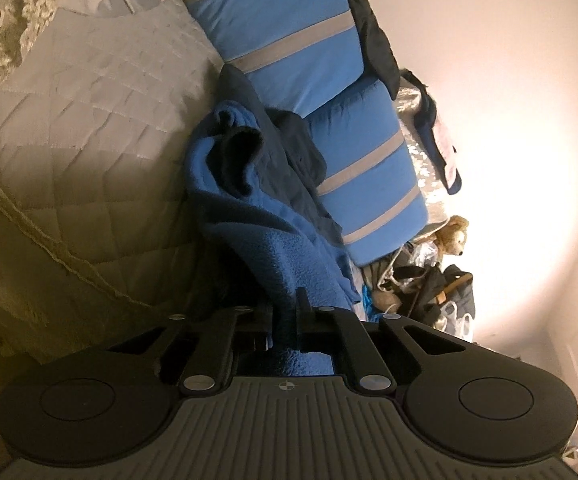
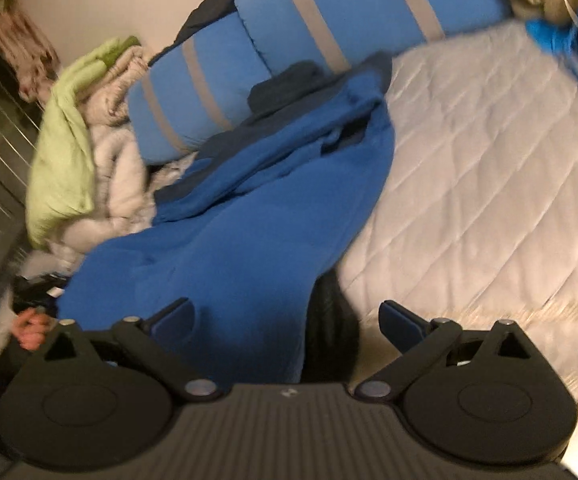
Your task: Fold clothes
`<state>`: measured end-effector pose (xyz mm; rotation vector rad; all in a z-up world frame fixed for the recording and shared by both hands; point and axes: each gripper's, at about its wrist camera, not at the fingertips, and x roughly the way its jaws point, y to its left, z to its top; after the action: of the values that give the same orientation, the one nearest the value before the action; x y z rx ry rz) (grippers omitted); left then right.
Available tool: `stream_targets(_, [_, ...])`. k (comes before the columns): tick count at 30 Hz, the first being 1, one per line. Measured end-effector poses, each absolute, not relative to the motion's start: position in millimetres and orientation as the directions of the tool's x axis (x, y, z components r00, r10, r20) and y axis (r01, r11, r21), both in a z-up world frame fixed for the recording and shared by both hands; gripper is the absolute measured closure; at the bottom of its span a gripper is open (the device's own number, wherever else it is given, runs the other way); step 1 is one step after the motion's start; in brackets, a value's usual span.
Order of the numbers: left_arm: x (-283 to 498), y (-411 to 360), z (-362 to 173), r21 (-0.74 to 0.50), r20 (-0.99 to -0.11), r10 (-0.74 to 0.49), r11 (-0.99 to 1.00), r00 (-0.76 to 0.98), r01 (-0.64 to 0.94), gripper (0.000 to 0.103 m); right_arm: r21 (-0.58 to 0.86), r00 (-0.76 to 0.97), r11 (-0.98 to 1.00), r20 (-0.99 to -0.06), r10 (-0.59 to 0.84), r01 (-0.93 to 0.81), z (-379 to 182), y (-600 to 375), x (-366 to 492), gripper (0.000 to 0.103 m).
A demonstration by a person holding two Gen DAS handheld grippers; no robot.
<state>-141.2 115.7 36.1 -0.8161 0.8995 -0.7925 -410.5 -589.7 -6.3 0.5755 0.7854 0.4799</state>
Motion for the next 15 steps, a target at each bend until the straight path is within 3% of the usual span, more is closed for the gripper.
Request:
stream_targets(2, [-142,115,39,-0.851,-0.353,-0.844,0.469,0.403,0.238,0.094,0.695,0.599,0.694,-0.479,0.641,-0.188,-17,-591,-412,0.019])
stream_targets(4, [-143,115,42,-0.844,-0.361,-0.839,0.480,0.408,0.239,0.094,0.741,0.582,0.645,-0.445,0.680,-0.187,-23,-591,-413,0.046])
stream_targets(6, [-145,114,45,-0.838,-0.367,-0.834,0.488,0.412,0.243,0.094,0.780,0.562,0.595,-0.409,0.719,-0.195,-26,-591,-413,0.066])
stream_targets(10, [-148,114,55,-0.823,-0.378,-0.825,0.507,0.419,0.256,0.094,0.799,0.576,0.563,-0.364,0.732,-0.211,-17,-592,-418,0.094])
stream_targets(15, [-152,108,76,-0.793,-0.383,-0.809,0.536,0.446,0.290,0.095,0.796,0.629,0.573,-0.345,0.696,-0.197,13,-597,-423,0.095])
